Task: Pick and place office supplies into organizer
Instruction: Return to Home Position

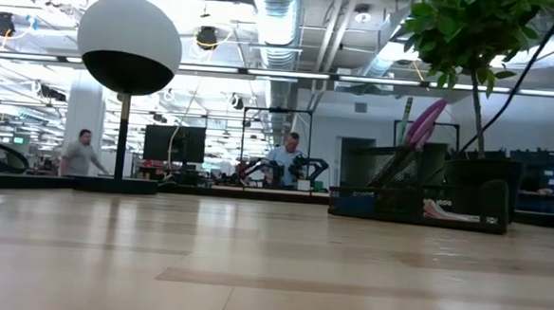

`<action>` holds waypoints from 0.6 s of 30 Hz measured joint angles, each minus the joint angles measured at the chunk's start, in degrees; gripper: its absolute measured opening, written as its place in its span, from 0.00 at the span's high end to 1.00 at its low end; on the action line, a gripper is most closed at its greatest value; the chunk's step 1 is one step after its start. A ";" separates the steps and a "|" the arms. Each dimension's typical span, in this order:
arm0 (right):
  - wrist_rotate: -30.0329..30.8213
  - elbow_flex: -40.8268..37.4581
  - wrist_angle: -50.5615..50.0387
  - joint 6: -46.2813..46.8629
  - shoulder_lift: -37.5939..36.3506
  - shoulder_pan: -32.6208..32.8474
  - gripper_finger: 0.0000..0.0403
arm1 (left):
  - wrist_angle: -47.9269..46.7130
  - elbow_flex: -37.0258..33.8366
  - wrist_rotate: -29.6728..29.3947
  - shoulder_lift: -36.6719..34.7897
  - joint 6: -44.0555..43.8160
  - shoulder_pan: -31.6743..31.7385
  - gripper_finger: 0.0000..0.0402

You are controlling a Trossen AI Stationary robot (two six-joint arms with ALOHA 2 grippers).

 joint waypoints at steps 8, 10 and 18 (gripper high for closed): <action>1.06 -0.06 -3.08 -16.84 -19.13 8.84 0.62 | 0.25 -0.03 -8.69 -16.13 1.73 -7.63 0.44; -3.04 -1.18 -8.52 -13.45 -22.94 10.32 0.62 | 2.71 -2.43 -9.08 -19.31 3.91 -8.97 0.44; -30.19 -6.52 -54.91 30.64 -34.07 0.92 0.61 | 36.95 -27.30 -2.80 -25.54 16.20 -7.82 0.44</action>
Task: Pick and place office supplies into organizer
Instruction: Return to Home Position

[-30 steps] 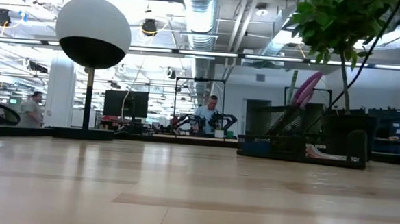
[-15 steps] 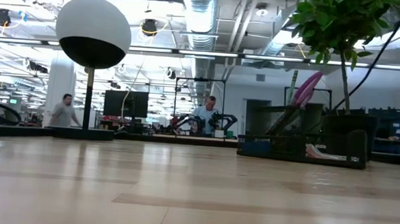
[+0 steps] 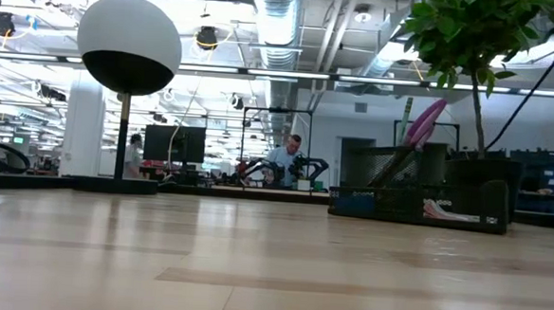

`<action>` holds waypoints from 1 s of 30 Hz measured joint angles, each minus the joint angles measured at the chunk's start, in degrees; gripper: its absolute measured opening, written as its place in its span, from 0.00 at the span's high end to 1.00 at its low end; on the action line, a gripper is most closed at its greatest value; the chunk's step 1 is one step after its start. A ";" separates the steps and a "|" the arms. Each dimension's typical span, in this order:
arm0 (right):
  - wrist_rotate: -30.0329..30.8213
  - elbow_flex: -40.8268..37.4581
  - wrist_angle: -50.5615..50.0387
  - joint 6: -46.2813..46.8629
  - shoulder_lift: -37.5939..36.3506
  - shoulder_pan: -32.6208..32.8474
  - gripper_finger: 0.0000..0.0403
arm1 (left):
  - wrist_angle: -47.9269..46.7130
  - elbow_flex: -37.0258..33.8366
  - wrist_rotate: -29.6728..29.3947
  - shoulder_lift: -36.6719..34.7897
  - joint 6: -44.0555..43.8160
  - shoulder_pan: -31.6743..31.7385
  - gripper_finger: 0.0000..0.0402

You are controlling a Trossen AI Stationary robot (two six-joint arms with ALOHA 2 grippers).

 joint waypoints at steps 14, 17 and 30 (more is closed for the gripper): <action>-4.61 -11.25 -8.07 5.05 -24.63 -6.62 0.62 | 26.07 -33.73 7.15 -31.19 11.94 -0.03 0.44; -10.19 -19.74 -2.43 6.35 -29.62 -6.44 0.62 | 33.51 -41.13 6.82 -32.05 11.63 0.07 0.44; -1.73 -28.89 5.33 -7.80 -44.23 -6.97 0.61 | 43.61 -46.56 13.22 -37.73 24.47 0.02 0.44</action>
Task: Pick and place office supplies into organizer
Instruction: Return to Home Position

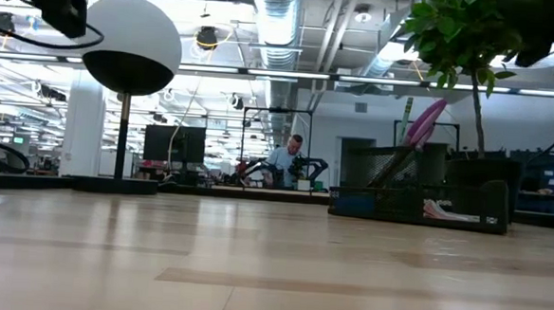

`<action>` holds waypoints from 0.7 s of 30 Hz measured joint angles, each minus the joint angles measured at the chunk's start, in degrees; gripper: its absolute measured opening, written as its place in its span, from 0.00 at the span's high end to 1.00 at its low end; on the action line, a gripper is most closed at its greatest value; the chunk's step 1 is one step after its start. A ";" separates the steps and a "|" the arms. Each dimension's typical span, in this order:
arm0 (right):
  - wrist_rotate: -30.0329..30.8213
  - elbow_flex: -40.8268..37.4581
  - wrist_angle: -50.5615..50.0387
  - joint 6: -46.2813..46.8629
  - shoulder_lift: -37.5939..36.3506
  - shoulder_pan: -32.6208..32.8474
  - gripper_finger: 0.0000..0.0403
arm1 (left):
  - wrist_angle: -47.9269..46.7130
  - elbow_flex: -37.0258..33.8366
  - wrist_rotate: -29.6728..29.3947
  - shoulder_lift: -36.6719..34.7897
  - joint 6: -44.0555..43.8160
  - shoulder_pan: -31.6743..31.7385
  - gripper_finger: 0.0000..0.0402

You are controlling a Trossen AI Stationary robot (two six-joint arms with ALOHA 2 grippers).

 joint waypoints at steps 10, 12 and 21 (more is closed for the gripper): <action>8.91 0.07 -17.73 4.78 -11.92 0.60 0.62 | -13.86 -0.01 -8.11 -8.63 -5.30 0.04 0.44; 8.82 0.07 -19.77 5.75 -11.56 0.89 0.62 | -14.02 0.00 -5.89 -10.60 -3.15 0.05 0.44; 8.75 0.09 -34.69 20.31 -11.36 -1.15 0.61 | -29.57 0.00 -0.71 -14.69 -2.71 0.06 0.44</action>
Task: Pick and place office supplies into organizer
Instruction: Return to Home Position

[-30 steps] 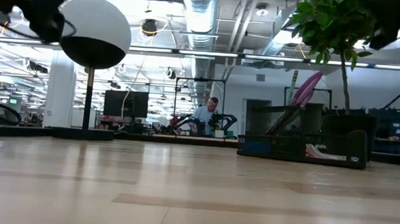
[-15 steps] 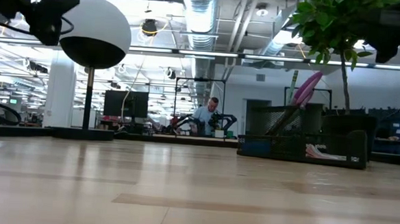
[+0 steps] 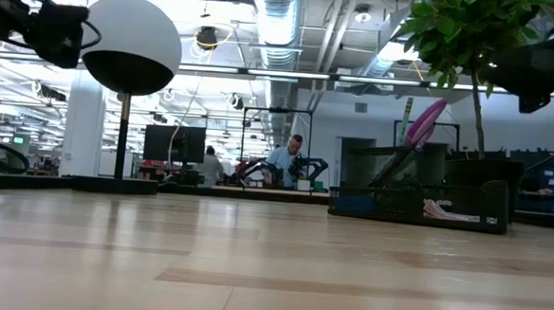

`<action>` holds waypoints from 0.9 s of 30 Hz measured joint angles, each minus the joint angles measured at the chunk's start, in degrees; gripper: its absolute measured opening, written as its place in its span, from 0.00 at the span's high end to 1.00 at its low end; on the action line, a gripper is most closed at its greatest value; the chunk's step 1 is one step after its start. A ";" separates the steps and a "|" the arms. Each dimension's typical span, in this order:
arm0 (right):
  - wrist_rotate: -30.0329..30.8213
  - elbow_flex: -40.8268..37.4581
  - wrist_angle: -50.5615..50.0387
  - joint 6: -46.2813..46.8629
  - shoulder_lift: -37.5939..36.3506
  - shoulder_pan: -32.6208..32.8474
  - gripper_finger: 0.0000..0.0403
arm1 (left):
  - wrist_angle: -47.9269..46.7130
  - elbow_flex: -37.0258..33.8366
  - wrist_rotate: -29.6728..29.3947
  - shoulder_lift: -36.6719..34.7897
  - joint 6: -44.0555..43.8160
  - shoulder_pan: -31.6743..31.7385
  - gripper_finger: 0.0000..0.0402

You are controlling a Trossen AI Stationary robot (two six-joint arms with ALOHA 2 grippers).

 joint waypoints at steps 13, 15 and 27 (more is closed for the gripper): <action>-0.02 0.00 -0.02 -1.57 0.31 -0.73 0.61 | -6.95 0.15 -2.25 0.49 6.97 0.00 0.44; -0.02 0.00 -0.02 -1.59 0.31 -0.73 0.61 | -6.95 0.15 -5.71 0.47 8.40 -0.01 0.44; -0.02 0.02 -0.04 -1.59 0.31 -0.73 0.62 | -7.10 0.15 -8.37 0.47 7.88 -0.01 0.44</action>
